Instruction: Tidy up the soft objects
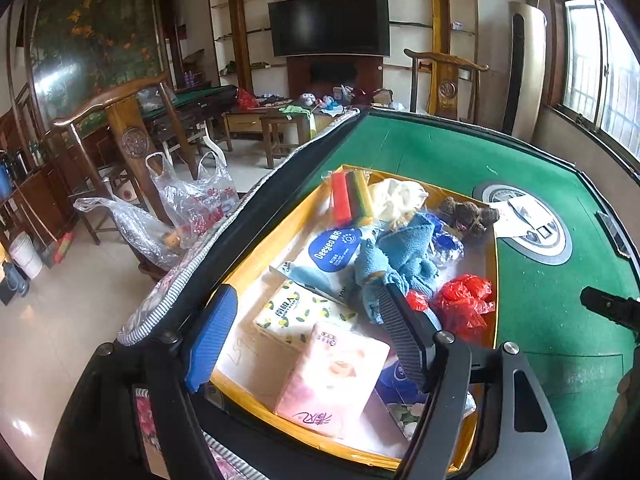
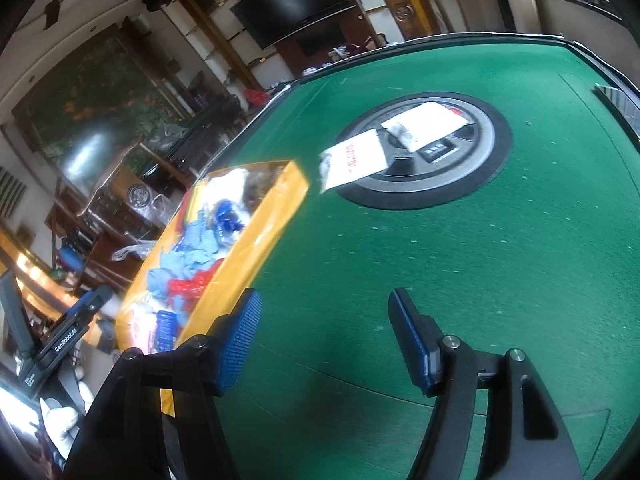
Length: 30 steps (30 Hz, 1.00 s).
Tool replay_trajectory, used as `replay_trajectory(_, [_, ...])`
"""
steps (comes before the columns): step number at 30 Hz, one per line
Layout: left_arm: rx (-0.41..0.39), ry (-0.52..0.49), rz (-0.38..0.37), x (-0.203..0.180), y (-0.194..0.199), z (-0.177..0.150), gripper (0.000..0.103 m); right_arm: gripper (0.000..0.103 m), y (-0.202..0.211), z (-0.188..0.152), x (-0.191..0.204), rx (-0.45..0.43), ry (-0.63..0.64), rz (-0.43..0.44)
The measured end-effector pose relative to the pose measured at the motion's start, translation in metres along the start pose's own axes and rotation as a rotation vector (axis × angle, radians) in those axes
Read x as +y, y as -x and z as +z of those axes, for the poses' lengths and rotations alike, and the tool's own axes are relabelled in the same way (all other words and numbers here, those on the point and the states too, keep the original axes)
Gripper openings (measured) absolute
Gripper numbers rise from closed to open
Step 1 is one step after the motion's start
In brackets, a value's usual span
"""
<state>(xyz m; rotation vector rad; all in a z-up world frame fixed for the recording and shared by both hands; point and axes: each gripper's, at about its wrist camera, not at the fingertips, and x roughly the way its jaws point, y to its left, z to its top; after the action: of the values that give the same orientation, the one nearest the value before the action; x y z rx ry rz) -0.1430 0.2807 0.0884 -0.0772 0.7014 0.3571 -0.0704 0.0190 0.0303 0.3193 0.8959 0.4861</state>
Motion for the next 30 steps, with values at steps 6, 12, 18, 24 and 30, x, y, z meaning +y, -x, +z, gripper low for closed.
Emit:
replay_trajectory(6, [0.013, -0.012, -0.013, -0.007, -0.002, -0.001, 0.073, 0.061, 0.024, 0.001, -0.03, -0.039, -0.047, -0.043])
replay_trajectory(12, [0.017, -0.034, -0.1, -0.016, 0.0, -0.004, 0.073, 0.061, 0.085, 0.006, -0.091, -0.161, -0.164, -0.151])
replay_trajectory(18, [-0.002, -0.058, -0.217, -0.033, 0.008, -0.005, 0.073, 0.069, 0.154, 0.002, -0.173, -0.263, -0.337, -0.356])
replay_trajectory(24, [-0.014, -0.111, -0.272, -0.054, 0.021, -0.009, 0.073, 0.069, 0.158, 0.005, -0.215, -0.233, -0.42, -0.463])
replay_trajectory(30, [0.012, -0.094, -0.274, -0.056, 0.021, -0.009, 0.073, 0.078, 0.132, 0.001, -0.205, -0.174, -0.385, -0.471])
